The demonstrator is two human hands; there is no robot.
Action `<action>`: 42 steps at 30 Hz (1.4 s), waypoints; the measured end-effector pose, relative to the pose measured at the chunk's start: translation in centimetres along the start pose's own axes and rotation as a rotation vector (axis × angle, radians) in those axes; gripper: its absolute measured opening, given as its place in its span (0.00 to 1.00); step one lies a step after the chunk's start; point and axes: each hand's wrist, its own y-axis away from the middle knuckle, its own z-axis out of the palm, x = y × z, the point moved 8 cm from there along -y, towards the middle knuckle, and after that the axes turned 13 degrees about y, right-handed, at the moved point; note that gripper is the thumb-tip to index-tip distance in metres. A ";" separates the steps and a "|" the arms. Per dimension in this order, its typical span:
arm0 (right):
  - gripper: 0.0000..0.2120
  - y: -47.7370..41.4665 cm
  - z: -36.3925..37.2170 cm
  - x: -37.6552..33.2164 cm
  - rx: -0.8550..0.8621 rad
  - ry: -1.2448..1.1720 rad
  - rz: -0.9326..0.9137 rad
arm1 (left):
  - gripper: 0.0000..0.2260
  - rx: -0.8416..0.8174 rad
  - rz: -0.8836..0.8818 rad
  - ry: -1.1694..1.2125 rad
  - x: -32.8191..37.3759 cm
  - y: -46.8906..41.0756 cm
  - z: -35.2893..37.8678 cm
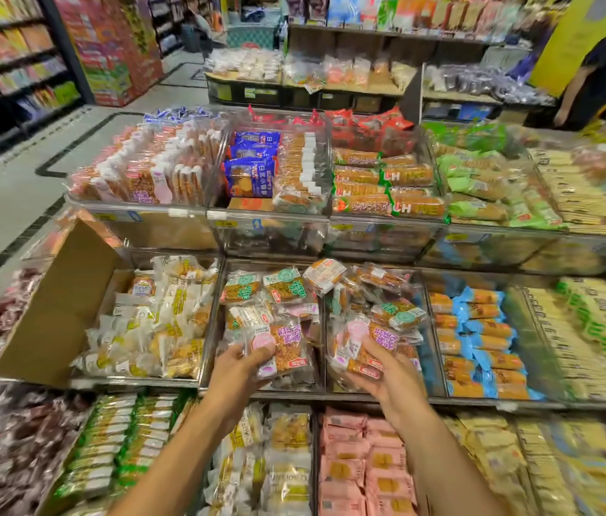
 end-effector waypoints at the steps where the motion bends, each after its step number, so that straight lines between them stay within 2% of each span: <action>1: 0.33 -0.2 -0.6 -0.1 -0.004 0.018 -0.010 | 0.15 -0.001 -0.001 0.006 -0.2 0.2 0.6; 3: 0.48 -0.5 -1.4 -0.5 -0.032 0.082 -0.036 | 0.15 0.009 0.013 0.004 -0.3 0.5 1.5; 5: 0.58 -0.9 -1.9 -0.6 -0.050 0.147 -0.048 | 0.15 0.024 0.030 0.005 -0.3 1.1 2.1; 10: 0.66 -1.4 -0.3 -0.4 -0.158 0.264 -0.033 | 0.14 0.122 0.080 0.054 -0.4 3.2 0.9; 12: 0.62 -1.3 1.3 -0.2 -0.234 0.312 -0.033 | 0.17 0.183 0.099 0.090 -0.4 4.5 -0.7; 15: 0.59 -1.2 4.3 0.9 -0.345 0.419 -0.048 | 0.15 0.277 0.140 0.171 -0.4 7.4 -3.4; 17: 0.54 -0.9 6.6 2.3 -0.424 0.472 -0.043 | 0.15 0.345 0.167 0.189 -0.5 9.8 -5.3; 18: 0.50 -0.2 8.0 2.8 -0.476 0.479 -0.041 | 0.16 0.381 0.184 0.203 -0.6 11.1 -6.4; 21: 0.48 1.9 11.7 4.7 -0.580 0.538 -0.022 | 0.23 0.484 0.249 0.270 -1.1 14.9 -9.7; 24: 0.38 5.0 15.6 6.3 -0.717 0.570 -0.005 | 0.26 0.571 0.317 0.335 -1.5 18.9 -12.8; 30: 0.21 11.5 23.7 9.8 -0.939 0.652 0.033 | 0.16 0.689 0.426 0.370 -1.3 26.3 -18.7; 34: 0.21 15.8 29.2 12.9 -1.021 0.724 0.040 | 0.19 0.793 0.472 0.416 -1.0 30.9 -23.8; 39: 0.12 20.8 35.2 17.6 -1.101 0.807 0.062 | 0.15 0.881 0.528 0.440 -0.7 35.7 -30.4; 42: 0.14 23.8 38.5 20.6 -1.140 0.848 0.077 | 0.13 0.916 0.550 0.480 -0.7 38.3 -34.3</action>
